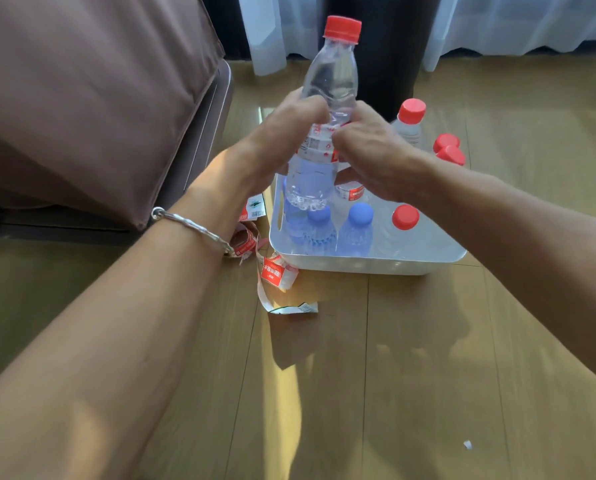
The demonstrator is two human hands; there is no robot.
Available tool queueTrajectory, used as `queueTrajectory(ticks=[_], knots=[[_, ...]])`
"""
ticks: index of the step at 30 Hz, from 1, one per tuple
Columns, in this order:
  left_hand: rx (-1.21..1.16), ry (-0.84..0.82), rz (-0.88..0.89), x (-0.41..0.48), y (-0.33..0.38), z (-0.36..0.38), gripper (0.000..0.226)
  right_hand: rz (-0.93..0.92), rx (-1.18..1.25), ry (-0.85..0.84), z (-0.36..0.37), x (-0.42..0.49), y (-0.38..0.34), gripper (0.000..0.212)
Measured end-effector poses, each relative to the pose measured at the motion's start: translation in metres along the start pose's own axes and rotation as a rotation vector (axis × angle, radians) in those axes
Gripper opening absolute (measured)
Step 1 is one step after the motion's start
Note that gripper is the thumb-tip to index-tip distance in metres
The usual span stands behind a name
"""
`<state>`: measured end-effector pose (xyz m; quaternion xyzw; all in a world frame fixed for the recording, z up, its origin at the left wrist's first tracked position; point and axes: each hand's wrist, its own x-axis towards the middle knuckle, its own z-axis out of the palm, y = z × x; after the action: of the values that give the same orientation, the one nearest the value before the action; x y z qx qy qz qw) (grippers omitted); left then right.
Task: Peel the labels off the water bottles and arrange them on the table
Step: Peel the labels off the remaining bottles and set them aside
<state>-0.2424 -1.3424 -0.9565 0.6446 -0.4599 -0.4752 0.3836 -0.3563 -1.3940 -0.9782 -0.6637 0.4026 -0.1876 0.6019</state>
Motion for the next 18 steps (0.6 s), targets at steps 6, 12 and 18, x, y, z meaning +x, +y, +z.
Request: queueTrajectory(ticks=[6, 12, 18], knots=[[0.008, 0.110, -0.072, 0.009, -0.017, -0.003, 0.039, 0.032, 0.099, -0.085, -0.002, 0.000, -0.001, 0.043], [-0.061, 0.224, -0.077, 0.018, -0.016, -0.002, 0.029, 0.007, 0.089, -0.148, 0.001, -0.004, 0.001, 0.010], [-0.218, 0.313, -0.101, 0.026, -0.020, -0.002, 0.065, -0.031, 0.043, -0.121, 0.007, -0.002, -0.004, 0.013]])
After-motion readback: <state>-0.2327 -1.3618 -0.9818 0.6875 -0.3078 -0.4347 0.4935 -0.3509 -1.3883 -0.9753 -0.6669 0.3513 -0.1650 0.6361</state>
